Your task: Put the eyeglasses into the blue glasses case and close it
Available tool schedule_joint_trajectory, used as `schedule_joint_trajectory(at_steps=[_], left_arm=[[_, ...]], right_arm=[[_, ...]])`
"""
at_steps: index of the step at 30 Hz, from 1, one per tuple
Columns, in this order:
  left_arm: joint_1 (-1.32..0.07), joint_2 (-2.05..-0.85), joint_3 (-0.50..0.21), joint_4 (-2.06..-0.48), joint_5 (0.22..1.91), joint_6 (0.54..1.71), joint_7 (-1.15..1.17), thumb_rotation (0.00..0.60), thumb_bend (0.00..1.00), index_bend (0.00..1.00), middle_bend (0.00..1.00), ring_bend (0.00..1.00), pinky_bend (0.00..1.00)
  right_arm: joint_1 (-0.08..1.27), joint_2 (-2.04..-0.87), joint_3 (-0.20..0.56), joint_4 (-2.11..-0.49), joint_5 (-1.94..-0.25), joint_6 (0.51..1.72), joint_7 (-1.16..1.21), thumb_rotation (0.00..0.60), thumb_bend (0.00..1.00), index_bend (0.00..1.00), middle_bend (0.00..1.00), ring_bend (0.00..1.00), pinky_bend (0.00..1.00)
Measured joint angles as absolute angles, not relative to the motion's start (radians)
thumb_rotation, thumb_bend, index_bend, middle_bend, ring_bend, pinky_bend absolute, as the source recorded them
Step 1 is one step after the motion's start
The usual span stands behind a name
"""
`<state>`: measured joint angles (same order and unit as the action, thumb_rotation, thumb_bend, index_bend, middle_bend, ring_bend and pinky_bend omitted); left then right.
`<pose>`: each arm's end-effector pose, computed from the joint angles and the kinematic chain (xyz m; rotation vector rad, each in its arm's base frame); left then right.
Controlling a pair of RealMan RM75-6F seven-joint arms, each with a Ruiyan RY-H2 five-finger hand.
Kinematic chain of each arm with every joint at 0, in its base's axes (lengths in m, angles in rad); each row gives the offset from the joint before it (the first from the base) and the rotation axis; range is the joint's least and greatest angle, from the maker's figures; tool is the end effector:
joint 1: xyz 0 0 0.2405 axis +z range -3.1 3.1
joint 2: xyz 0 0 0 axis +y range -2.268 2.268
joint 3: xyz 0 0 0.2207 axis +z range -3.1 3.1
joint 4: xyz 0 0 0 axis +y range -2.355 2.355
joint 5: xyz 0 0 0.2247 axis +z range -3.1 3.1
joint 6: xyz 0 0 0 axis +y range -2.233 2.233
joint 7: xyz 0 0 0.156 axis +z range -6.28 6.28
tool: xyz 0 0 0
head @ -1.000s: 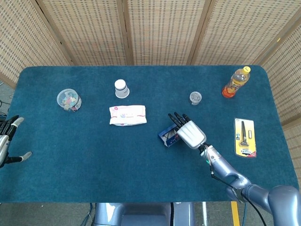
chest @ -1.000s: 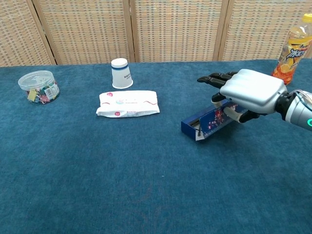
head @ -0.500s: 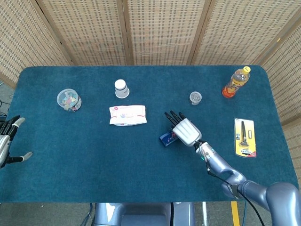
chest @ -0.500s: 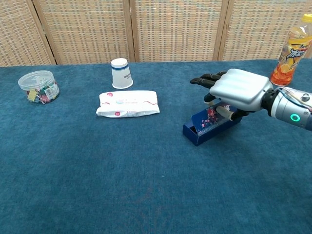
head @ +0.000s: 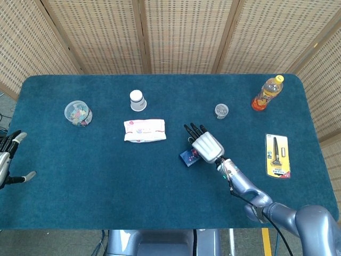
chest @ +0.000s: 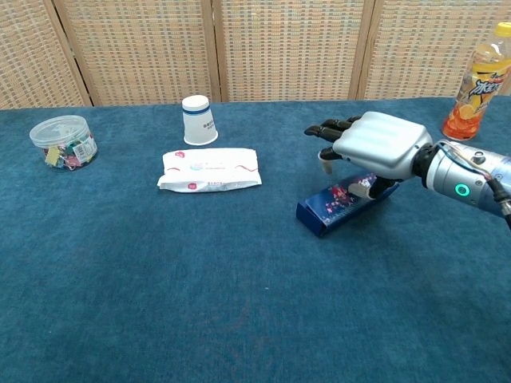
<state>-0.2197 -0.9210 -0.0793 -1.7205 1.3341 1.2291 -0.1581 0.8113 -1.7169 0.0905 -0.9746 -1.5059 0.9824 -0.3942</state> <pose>-0.2876 0.2328 0.1572 -1.3851 -1.1133 -0.8535 -0.1400 -0.3679 -0.0556 2.0507 -0.2230 0.7451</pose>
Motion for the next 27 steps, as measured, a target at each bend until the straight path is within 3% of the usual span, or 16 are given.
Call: schedule_joint_trajectory(at_steps=[5, 12, 18, 23, 27], left_arm=[[-0.219, -0.922, -0.079, -1.722, 1.334, 1.230, -0.154, 0.600, 0.12, 0.00, 0.00, 0.00, 0.00], [-0.220, -0.923, -0.079, -1.723, 1.332, 1.228, -0.154, 0.600, 0.12, 0.00, 0.00, 0.00, 0.00], [-0.220, -0.922, -0.080, -1.721, 1.330, 1.227, -0.156, 0.600, 0.12, 0.00, 0.00, 0.00, 0.00], [-0.221, -0.922, -0.079, -1.721, 1.331, 1.227, -0.156, 0.600, 0.12, 0.00, 0.00, 0.00, 0.00], [-0.220, -0.924, -0.077, -1.724, 1.335, 1.230, -0.146, 0.600, 0.12, 0.00, 0.00, 0.00, 0.00]], right_arm=[[0.812, -1.726, 0.097, -0.966, -1.500, 0.987, -0.405, 0.600, 0.25, 0.15, 0.00, 0.00, 0.20], [0.815, -1.757, 0.114, -0.936, -1.490, 1.005, -0.421, 0.600, 0.15, 0.15, 0.00, 0.00, 0.20], [0.821, -1.768, 0.135, -0.936, -1.479, 1.021, -0.419, 0.600, 0.13, 0.15, 0.00, 0.00, 0.20], [0.821, -1.717, 0.145, -1.006, -1.478, 1.031, -0.403, 0.600, 0.13, 0.11, 0.00, 0.00, 0.20], [0.825, -1.622, 0.147, -1.125, -1.459, 0.984, -0.391, 0.600, 0.05, 0.00, 0.00, 0.00, 0.10]])
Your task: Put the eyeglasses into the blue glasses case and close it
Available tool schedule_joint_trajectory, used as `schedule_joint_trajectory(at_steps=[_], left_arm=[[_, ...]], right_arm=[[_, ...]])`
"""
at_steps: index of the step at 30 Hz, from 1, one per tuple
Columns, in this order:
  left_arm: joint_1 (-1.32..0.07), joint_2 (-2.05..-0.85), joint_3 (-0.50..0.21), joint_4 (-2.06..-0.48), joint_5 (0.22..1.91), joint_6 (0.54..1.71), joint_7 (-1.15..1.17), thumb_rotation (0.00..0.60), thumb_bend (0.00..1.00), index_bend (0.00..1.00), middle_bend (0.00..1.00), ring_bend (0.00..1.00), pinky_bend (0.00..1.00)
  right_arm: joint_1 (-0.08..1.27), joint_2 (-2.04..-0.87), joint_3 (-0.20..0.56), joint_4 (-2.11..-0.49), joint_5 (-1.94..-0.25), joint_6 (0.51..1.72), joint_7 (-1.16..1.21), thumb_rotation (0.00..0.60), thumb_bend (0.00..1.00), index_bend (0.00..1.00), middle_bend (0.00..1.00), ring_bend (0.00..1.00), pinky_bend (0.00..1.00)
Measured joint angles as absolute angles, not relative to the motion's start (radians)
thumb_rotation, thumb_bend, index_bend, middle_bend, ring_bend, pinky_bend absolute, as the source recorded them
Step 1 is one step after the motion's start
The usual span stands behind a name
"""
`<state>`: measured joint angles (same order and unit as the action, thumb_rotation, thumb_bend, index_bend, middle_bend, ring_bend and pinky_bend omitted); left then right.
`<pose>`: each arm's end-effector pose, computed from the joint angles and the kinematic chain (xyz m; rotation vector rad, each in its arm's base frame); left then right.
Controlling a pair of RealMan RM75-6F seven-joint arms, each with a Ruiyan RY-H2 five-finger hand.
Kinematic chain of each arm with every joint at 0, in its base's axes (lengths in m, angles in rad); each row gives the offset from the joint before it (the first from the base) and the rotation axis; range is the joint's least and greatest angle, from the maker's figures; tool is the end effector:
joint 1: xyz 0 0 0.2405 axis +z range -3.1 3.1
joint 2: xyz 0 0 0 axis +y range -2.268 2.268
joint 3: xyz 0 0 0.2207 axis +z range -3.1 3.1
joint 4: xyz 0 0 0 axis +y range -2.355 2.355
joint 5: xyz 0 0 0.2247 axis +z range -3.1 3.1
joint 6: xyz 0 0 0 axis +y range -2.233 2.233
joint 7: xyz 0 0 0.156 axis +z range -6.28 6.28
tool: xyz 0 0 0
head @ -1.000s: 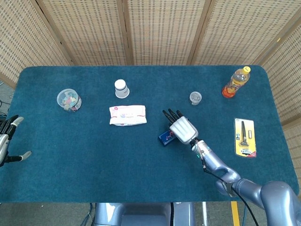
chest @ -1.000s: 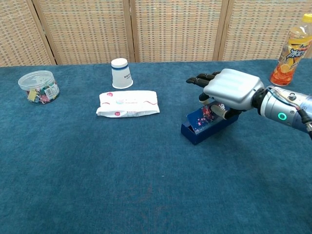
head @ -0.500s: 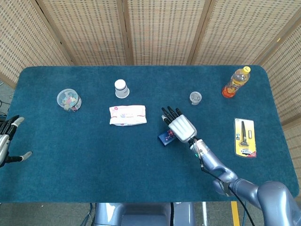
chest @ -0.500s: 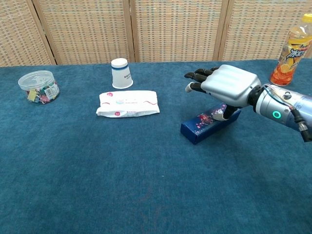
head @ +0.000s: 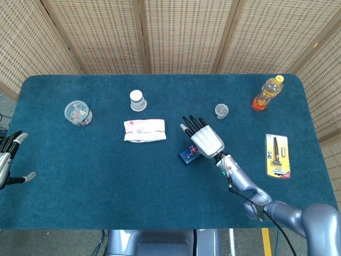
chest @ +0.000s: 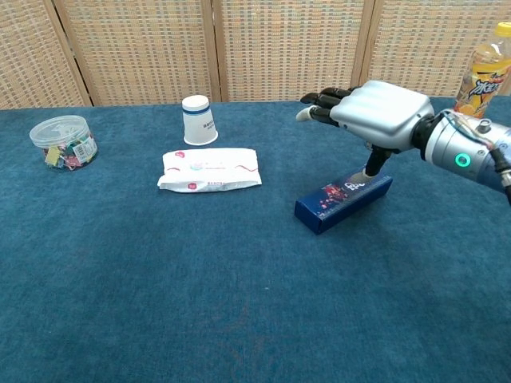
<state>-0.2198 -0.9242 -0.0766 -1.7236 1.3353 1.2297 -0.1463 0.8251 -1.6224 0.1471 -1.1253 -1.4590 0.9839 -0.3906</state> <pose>-0.2868 0.2320 0.1553 -1.3918 -1.1103 -0.8476 -0.1170 -0.3742 -0.0307 2.0028 -0.2941 0.8386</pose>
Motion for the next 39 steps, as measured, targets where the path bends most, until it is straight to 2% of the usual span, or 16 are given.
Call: schedule_joint_trajectory(at_steps=[4, 10, 17, 28, 32, 35, 39], left_arm=[[-0.220, -0.926, -0.076, -1.727, 1.336, 1.231, -0.138, 0.600, 0.12, 0.00, 0.00, 0.00, 0.00], [-0.222, -0.930, -0.076, -1.730, 1.331, 1.229, -0.121, 0.600, 0.12, 0.00, 0.00, 0.00, 0.00], [-0.229, -0.929, -0.079, -1.727, 1.319, 1.216, -0.123, 0.600, 0.12, 0.00, 0.00, 0.00, 0.00], [-0.232, -0.926, -0.081, -1.722, 1.314, 1.207, -0.135, 0.600, 0.12, 0.00, 0.00, 0.00, 0.00], [-0.231, -0.925, -0.080, -1.722, 1.315, 1.207, -0.138, 0.600, 0.12, 0.00, 0.00, 0.00, 0.00], [-0.232, -0.925, -0.080, -1.721, 1.315, 1.205, -0.139, 0.600, 0.12, 0.00, 0.00, 0.00, 0.00], [-0.233, -0.925, -0.080, -1.721, 1.314, 1.204, -0.138, 0.600, 0.12, 0.00, 0.00, 0.00, 0.00]], right_arm=[[0.845, -1.477, 0.143, -1.288, -1.410, 0.842, -0.401, 0.600, 0.03, 0.00, 0.00, 0.00, 0.07], [0.899, -1.342, 0.119, -1.389, -1.318, 0.648, -0.479, 0.600, 0.00, 0.00, 0.00, 0.00, 0.07], [0.950, -1.416, 0.080, -1.340, -1.287, 0.608, -0.578, 0.600, 0.00, 0.00, 0.00, 0.00, 0.07], [0.980, -1.508, 0.065, -1.251, -1.299, 0.641, -0.604, 0.600, 0.04, 0.01, 0.00, 0.00, 0.07], [0.982, -1.531, 0.059, -1.219, -1.307, 0.652, -0.598, 0.600, 0.07, 0.13, 0.04, 0.00, 0.14], [0.981, -1.547, 0.056, -1.198, -1.316, 0.663, -0.583, 0.600, 0.14, 0.25, 0.15, 0.05, 0.20], [0.978, -1.562, 0.054, -1.180, -1.337, 0.682, -0.548, 0.600, 0.24, 0.42, 0.34, 0.21, 0.25]])
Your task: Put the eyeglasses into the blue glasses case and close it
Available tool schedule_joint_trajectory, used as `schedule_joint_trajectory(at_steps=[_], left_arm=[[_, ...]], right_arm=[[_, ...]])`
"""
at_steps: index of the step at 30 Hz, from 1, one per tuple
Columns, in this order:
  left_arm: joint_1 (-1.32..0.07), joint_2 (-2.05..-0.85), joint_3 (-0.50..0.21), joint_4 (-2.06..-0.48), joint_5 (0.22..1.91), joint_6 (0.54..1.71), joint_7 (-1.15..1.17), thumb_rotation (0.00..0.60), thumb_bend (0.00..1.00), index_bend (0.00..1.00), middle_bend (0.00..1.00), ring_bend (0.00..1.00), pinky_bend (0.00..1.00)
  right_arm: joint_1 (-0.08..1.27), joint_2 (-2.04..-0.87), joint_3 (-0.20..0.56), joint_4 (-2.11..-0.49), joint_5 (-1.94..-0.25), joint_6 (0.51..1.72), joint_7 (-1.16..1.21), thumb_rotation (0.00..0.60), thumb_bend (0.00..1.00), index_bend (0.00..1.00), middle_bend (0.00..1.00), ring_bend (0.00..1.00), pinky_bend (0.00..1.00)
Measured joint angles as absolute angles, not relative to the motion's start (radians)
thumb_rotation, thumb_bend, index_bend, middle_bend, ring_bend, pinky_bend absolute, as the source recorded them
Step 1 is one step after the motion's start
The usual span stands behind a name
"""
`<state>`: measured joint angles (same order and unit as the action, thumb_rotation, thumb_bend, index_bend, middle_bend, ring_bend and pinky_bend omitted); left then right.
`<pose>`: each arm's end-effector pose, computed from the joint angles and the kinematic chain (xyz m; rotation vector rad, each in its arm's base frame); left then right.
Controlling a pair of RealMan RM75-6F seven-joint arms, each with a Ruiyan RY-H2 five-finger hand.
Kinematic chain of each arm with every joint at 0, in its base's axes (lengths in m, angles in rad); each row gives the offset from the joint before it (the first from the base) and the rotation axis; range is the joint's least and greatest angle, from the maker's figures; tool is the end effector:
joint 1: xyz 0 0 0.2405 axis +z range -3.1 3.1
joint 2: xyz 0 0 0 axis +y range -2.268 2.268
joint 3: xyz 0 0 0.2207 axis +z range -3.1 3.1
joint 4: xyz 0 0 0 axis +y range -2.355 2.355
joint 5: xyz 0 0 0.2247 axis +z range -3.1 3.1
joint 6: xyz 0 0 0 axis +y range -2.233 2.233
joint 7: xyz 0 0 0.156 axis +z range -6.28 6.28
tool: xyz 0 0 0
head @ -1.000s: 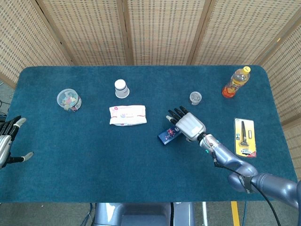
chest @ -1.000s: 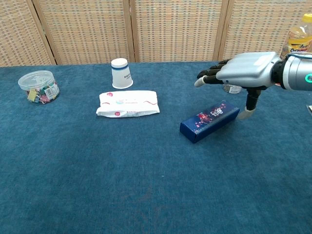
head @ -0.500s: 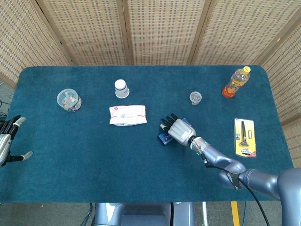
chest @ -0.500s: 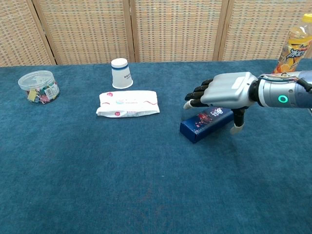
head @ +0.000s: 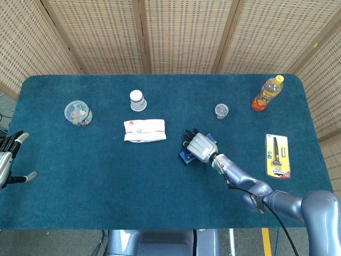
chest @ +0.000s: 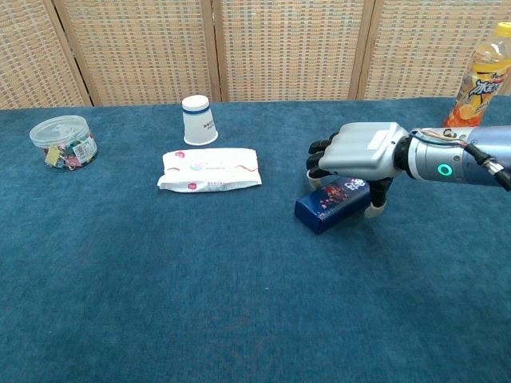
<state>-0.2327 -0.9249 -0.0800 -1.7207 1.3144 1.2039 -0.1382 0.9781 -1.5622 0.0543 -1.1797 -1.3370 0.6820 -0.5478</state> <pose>-0.2883 0.2359 0.1538 -1.3933 -1.1215 -0.8287 -0.1169 -0.3748 -0.0616 2.2856 -0.1725 0.4906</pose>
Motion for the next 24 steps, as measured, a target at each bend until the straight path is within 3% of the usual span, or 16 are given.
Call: schedule_joint_trajectory(at_steps=[4, 9, 11, 12, 13, 16, 19, 24], left_arm=[[-0.234, -0.925, -0.081, -1.720, 1.311, 1.202, -0.137, 0.600, 0.12, 0.00, 0.00, 0.00, 0.00], [-0.235, -0.927, -0.080, -1.721, 1.312, 1.202, -0.133, 0.600, 0.12, 0.00, 0.00, 0.00, 0.00], [-0.234, -0.927, -0.080, -1.722, 1.312, 1.202, -0.132, 0.600, 0.12, 0.00, 0.00, 0.00, 0.00], [-0.234, -0.927, -0.080, -1.722, 1.312, 1.203, -0.131, 0.600, 0.12, 0.00, 0.00, 0.00, 0.00], [-0.233, -0.927, -0.079, -1.723, 1.312, 1.204, -0.131, 0.600, 0.12, 0.00, 0.00, 0.00, 0.00], [-0.233, -0.926, -0.079, -1.724, 1.315, 1.205, -0.132, 0.600, 0.12, 0.00, 0.00, 0.00, 0.00], [-0.233, -0.925, -0.077, -1.725, 1.320, 1.206, -0.134, 0.600, 0.12, 0.00, 0.00, 0.00, 0.00], [-0.227, -0.920, -0.074, -1.722, 1.335, 1.215, -0.151, 0.600, 0.12, 0.00, 0.00, 0.00, 0.00]], right_arm=[[0.971, -1.581, 0.050, -1.150, -1.385, 0.724, -0.486, 0.600, 0.34, 0.52, 0.48, 0.28, 0.25], [0.962, -1.605, 0.037, -1.101, -1.446, 0.771, -0.407, 0.600, 0.35, 0.53, 0.45, 0.31, 0.25], [0.958, -1.609, 0.030, -1.089, -1.459, 0.777, -0.384, 0.600, 0.27, 0.45, 0.35, 0.26, 0.25], [0.957, -1.609, 0.029, -1.088, -1.460, 0.775, -0.379, 0.600, 0.18, 0.37, 0.25, 0.19, 0.25], [0.956, -1.606, 0.029, -1.091, -1.455, 0.768, -0.378, 0.600, 0.10, 0.26, 0.14, 0.11, 0.22], [0.950, -1.594, 0.037, -1.117, -1.417, 0.748, -0.387, 0.600, 0.00, 0.04, 0.00, 0.00, 0.07], [0.940, -1.572, 0.051, -1.168, -1.364, 0.743, -0.427, 0.600, 0.00, 0.00, 0.00, 0.00, 0.00], [0.914, -1.509, 0.072, -1.283, -1.314, 0.781, -0.507, 0.600, 0.00, 0.00, 0.00, 0.00, 0.00]])
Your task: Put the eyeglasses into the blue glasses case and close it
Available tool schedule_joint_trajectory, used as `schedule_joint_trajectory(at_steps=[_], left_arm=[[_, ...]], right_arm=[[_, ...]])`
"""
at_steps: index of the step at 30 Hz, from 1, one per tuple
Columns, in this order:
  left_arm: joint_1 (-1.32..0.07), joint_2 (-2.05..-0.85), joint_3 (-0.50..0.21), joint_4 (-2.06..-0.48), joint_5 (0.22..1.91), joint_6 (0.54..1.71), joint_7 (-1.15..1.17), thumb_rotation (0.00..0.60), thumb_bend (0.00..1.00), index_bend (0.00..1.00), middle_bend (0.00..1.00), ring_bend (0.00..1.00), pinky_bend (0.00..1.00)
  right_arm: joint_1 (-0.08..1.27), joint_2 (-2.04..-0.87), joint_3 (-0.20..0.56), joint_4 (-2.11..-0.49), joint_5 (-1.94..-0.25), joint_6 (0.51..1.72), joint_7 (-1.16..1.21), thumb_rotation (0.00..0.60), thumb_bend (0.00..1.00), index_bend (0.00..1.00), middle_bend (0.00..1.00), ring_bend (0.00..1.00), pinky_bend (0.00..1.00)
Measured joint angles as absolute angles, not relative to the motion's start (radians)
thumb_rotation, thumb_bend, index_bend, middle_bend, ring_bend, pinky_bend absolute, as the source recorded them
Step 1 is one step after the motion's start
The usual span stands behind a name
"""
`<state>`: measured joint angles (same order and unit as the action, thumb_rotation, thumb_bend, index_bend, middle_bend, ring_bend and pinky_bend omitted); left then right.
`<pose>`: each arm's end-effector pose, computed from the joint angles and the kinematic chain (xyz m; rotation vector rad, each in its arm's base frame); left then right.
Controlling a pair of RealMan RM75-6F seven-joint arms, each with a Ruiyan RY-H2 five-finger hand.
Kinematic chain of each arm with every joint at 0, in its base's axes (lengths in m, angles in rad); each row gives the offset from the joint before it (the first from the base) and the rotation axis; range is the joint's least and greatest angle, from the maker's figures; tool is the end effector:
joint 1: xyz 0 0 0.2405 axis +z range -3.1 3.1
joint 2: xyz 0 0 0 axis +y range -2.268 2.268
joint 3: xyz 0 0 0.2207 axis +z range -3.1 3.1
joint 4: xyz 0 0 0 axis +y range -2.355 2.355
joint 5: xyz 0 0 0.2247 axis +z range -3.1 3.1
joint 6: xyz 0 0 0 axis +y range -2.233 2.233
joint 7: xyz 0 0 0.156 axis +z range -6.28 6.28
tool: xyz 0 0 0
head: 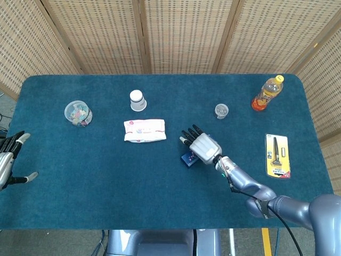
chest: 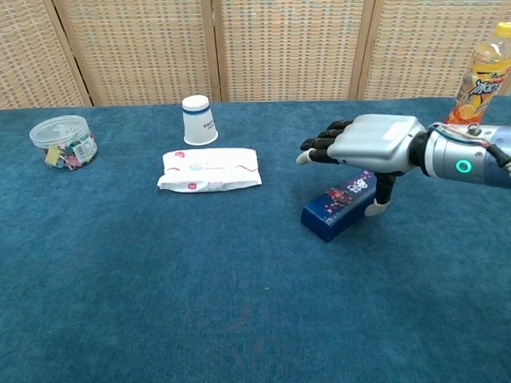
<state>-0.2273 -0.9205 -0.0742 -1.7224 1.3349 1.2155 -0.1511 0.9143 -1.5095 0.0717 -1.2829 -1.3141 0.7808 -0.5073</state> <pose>-0.2871 0.2333 0.1545 -1.4014 -1.1183 -0.8408 -0.1185 -0.3641 -0.0433 2.2058 -0.3077 0.6116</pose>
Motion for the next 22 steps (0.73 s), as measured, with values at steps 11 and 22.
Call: schedule_joint_trajectory(at_steps=[11, 22], left_arm=[[-0.188, -0.933, -0.058, -1.694, 1.373, 1.289, -0.157, 0.600, 0.12, 0.00, 0.00, 0.00, 0.00], [-0.121, -0.978, -0.046, -1.598, 1.451, 1.427, -0.227, 0.600, 0.12, 0.00, 0.00, 0.00, 0.00]], right_arm=[[0.733, -1.279, 0.082, -1.557, -1.323, 1.113, -0.519, 0.600, 0.00, 0.00, 0.00, 0.00, 0.00], [0.407, -1.265, 0.022, -1.355, -1.493, 1.574, -0.031, 0.600, 0.00, 0.00, 0.00, 0.00, 0.00]])
